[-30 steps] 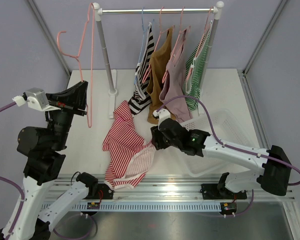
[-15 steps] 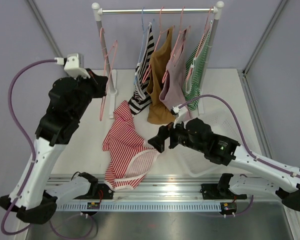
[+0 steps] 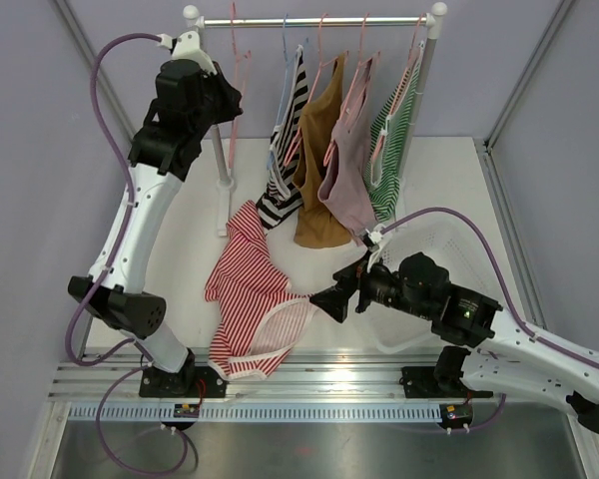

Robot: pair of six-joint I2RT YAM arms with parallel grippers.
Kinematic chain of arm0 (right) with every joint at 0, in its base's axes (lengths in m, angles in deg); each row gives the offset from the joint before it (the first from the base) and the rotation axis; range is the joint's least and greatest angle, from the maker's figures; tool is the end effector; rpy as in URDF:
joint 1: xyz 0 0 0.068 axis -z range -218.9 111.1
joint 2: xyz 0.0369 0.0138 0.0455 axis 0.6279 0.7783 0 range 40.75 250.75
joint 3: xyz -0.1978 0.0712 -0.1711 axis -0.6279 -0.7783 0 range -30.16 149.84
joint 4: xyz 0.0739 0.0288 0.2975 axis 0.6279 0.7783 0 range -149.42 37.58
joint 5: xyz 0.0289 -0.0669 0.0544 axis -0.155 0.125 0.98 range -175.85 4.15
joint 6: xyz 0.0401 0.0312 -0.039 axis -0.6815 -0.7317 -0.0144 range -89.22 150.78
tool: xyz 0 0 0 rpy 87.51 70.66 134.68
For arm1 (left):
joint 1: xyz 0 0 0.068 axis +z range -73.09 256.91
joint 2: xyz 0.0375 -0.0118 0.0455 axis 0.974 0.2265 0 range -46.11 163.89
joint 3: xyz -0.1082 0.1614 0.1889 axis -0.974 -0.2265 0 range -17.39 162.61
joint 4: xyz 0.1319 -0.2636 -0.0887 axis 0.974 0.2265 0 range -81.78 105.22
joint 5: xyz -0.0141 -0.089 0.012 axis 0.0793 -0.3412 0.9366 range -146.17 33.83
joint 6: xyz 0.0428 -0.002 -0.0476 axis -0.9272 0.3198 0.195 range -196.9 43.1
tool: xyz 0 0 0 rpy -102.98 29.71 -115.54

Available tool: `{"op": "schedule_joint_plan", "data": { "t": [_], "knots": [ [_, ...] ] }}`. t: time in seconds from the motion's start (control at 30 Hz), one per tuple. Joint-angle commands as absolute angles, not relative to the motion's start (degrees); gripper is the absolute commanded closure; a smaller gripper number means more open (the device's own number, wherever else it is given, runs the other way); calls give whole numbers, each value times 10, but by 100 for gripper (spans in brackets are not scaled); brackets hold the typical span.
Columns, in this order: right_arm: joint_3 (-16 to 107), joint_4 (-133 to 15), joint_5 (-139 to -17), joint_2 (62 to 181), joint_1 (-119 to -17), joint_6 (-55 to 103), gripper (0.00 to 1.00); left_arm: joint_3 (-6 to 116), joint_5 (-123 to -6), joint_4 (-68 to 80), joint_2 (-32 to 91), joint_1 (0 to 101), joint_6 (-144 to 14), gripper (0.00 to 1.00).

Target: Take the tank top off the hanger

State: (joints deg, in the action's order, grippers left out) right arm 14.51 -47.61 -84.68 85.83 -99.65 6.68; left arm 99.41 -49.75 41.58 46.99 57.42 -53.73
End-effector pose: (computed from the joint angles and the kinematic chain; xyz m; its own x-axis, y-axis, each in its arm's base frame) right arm 0.1214 0.2188 0.3309 -0.4546 0.0237 -0.8904 -0.7629 0.5055 0.4030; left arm 0.3797 -0.1285 0.5276 -0.2350 -0.3317 -0.9136 0.1469 0.9171 -0.3707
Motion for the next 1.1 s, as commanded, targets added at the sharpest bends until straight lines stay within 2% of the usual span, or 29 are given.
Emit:
{"op": "schedule_joint_plan", "data": {
  "t": [0.0,0.07,0.23,0.3,0.4,0.47,0.5,0.57,0.6,0.77,0.87,1.07],
  "knots": [
    [131,-505,-828,853,-1001,63,1,1031,-534,364,491,583,-542,100],
    [119,-519,-821,856,-1001,62,1,1014,-554,323,494,590,-538,100],
    [110,-527,-815,892,-1001,56,1,1008,-544,358,508,600,-522,100],
    [122,-522,-829,912,-1001,56,1,995,-541,363,496,600,-520,84],
    [149,-512,-833,970,-1001,57,0,961,-545,363,471,600,-519,48],
    [162,-521,-829,1018,-1001,61,1,955,-546,379,459,600,-522,37],
    [175,-525,-827,1034,-1001,62,0,955,-546,387,452,600,-523,27],
    [190,-534,-829,1083,-1001,66,0,950,-545,419,426,600,-530,20],
    [210,-534,-838,1101,-1002,70,0,947,-539,433,414,600,-537,1],
    [285,-510,-916,1229,-1022,99,1,849,-474,505,260,600,-543,1],
    [358,-486,-959,1304,-1038,119,0,689,-395,509,132,600,-541,1],
    [470,-456,-968,1448,-1048,162,1,464,-351,464,-82,600,-583,1]
  ]
}}
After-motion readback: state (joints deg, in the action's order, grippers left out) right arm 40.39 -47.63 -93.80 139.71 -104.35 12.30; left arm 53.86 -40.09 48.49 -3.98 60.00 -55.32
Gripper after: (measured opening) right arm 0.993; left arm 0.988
